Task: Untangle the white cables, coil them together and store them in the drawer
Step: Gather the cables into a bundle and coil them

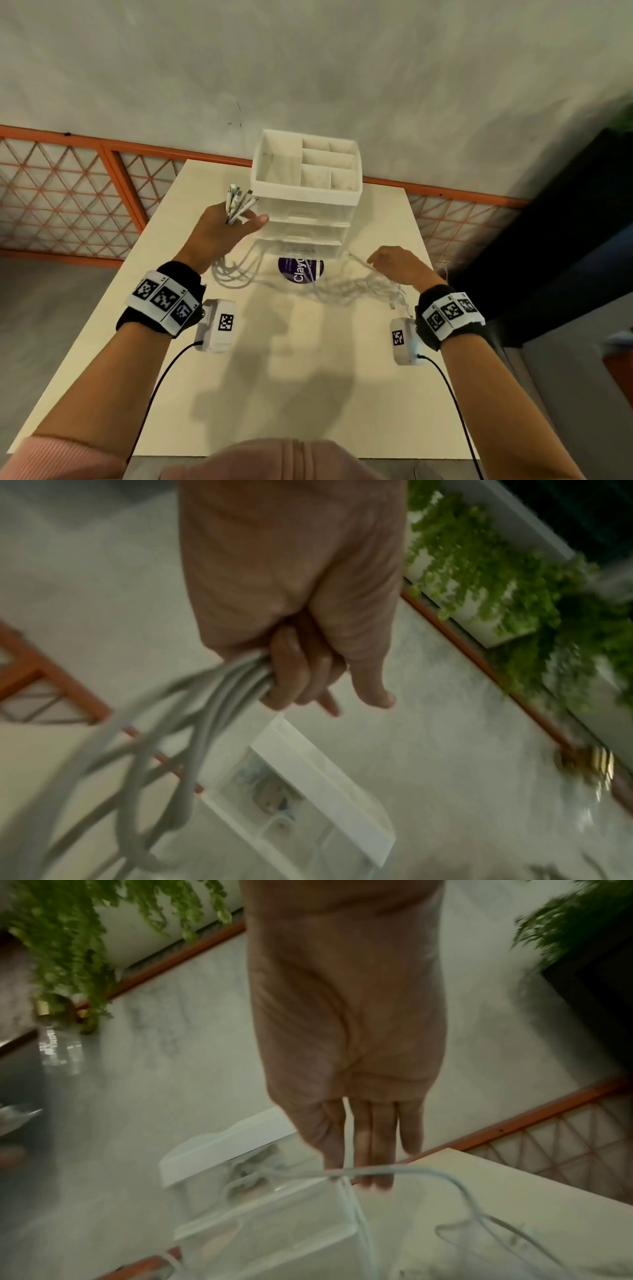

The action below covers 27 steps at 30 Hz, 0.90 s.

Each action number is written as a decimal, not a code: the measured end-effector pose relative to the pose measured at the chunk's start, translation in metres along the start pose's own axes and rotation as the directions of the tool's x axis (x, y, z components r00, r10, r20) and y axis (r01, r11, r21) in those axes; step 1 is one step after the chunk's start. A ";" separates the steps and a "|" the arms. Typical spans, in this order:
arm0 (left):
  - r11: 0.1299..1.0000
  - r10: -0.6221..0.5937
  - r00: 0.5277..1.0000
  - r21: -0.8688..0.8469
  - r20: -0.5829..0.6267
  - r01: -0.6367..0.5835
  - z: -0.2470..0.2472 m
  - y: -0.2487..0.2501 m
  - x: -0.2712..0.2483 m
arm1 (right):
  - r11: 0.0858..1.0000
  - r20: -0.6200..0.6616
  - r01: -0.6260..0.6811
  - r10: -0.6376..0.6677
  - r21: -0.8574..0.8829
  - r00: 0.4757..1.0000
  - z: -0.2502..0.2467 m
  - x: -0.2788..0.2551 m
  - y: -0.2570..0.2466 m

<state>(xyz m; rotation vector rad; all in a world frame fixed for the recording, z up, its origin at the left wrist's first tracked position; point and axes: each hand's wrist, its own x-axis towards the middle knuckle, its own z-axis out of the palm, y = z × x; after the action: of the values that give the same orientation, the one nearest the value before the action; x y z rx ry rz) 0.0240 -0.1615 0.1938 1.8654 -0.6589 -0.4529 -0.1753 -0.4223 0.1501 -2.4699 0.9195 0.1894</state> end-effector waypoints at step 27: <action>0.938 -0.259 0.959 -0.268 -0.114 0.221 0.040 -0.019 -0.005 | 0.859 -0.095 0.392 -0.383 0.330 0.919 -0.003 -0.037 -0.148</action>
<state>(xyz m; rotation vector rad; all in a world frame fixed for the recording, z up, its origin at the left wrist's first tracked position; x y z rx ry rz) 0.0008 -0.1817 0.1617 1.7211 -0.2587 -0.5257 -0.1087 -0.3061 0.2228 -2.2688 0.3991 -0.1340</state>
